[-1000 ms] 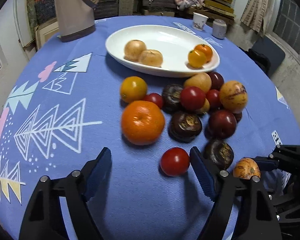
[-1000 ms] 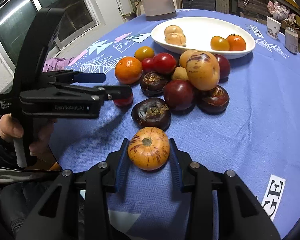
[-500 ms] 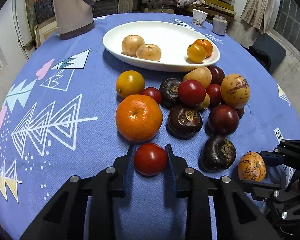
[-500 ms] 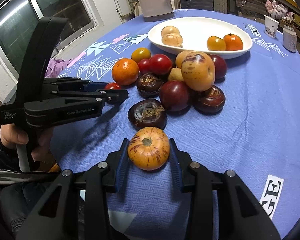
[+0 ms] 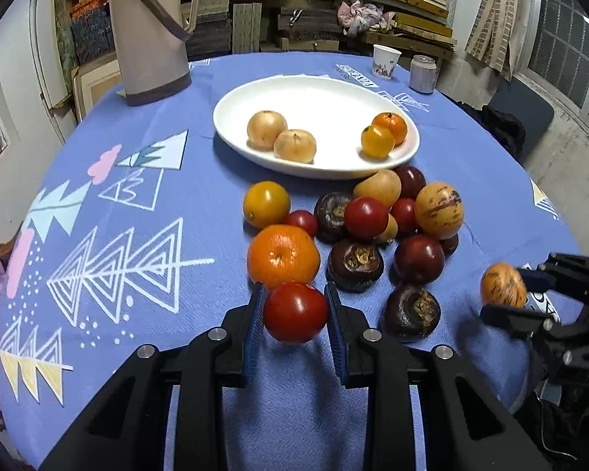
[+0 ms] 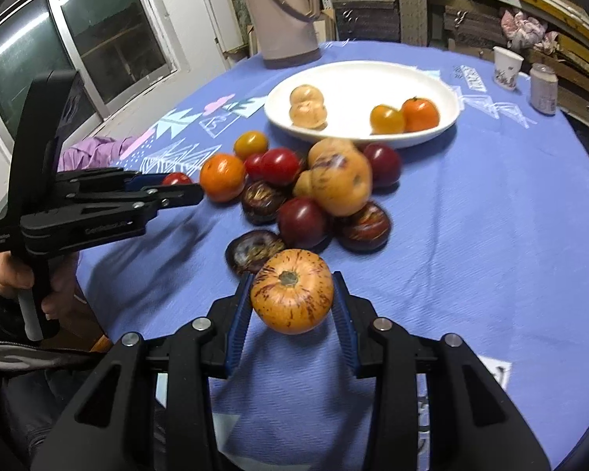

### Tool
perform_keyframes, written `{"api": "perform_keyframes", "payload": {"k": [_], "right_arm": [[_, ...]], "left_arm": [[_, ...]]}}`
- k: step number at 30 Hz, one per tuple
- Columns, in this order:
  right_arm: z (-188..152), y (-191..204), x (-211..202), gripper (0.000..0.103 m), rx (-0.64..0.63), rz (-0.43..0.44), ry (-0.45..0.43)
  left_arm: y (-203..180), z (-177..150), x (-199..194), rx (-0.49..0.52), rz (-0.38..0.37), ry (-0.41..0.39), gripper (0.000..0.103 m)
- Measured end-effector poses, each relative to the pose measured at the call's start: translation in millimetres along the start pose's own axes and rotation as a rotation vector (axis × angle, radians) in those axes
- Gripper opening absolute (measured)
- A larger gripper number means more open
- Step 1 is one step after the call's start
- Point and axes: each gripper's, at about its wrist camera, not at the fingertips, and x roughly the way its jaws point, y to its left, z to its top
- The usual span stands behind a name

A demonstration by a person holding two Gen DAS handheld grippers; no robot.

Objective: Organize fruits
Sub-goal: 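Grasp the red tomato with the left gripper while the right gripper holds the pepino, then carry both fruits onto the white plate and open both grippers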

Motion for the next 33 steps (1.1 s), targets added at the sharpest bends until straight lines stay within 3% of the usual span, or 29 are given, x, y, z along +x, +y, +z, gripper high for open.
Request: {"api": "perform_keyframes", "payload": {"k": [10, 19, 33], "right_arm": [[34, -20, -20, 0.038, 0.007, -0.056, -0.091], [84, -23, -23, 0.039, -0.042, -0.063, -0.159], [162, -53, 35, 0.039, -0.019, -0.052, -0.149]], "left_arm": [[0, 21, -7, 0.034, 0.011, -0.028, 0.03], [2, 62, -3, 0.059, 0.037, -0.054, 0.03], [4, 147, 46, 0.052, 0.004, -0.061, 0.031]]}}
